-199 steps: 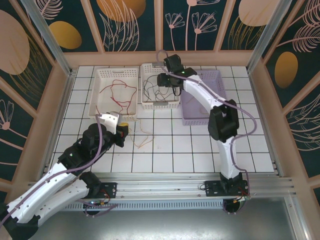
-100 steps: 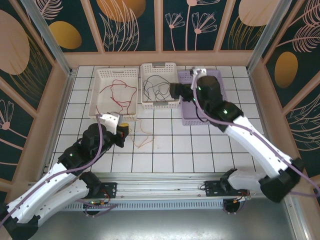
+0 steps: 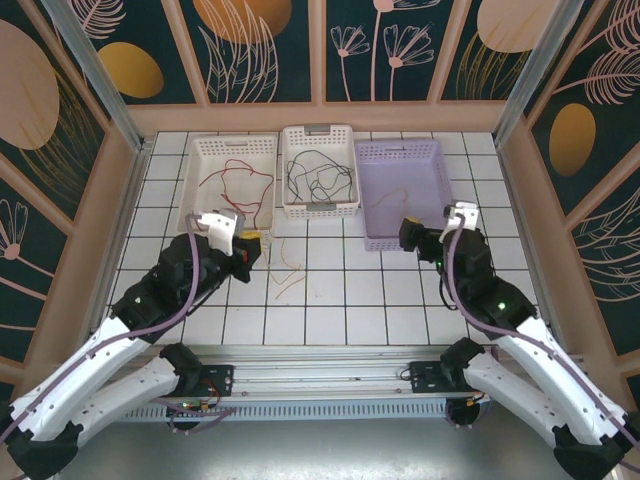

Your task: Untangle the cables

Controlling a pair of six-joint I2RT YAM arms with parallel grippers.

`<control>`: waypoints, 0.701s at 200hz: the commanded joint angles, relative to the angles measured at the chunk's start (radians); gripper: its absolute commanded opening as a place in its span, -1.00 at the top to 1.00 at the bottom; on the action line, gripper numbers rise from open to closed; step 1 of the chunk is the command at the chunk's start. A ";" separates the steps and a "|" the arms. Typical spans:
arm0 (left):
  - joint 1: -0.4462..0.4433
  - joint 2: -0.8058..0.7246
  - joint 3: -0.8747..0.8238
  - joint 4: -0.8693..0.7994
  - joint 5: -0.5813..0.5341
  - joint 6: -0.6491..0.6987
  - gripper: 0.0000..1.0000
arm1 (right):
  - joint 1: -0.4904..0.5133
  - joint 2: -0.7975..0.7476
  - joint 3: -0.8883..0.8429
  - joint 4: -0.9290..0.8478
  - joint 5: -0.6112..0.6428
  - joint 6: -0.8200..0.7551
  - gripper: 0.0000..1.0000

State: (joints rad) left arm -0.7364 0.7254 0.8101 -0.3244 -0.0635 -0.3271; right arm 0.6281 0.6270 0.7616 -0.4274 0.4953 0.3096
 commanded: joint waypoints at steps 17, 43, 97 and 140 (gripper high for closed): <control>0.002 0.097 0.126 0.070 0.048 -0.027 1.00 | 0.004 -0.075 -0.049 -0.066 0.100 0.078 -0.98; -0.001 0.181 0.242 0.065 0.064 -0.032 1.00 | 0.008 -0.157 -0.101 -0.033 0.175 0.102 -0.98; -0.053 0.348 0.478 0.043 0.026 -0.013 1.00 | 0.008 -0.222 -0.138 0.003 0.181 0.110 -0.98; -0.119 0.514 0.701 0.054 0.023 0.017 1.00 | 0.007 -0.228 -0.136 -0.001 0.177 0.119 -0.98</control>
State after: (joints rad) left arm -0.8272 1.1648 1.3884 -0.2913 -0.0383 -0.3393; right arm 0.6300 0.4149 0.6323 -0.4522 0.6399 0.4057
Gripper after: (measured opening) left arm 0.039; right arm 0.989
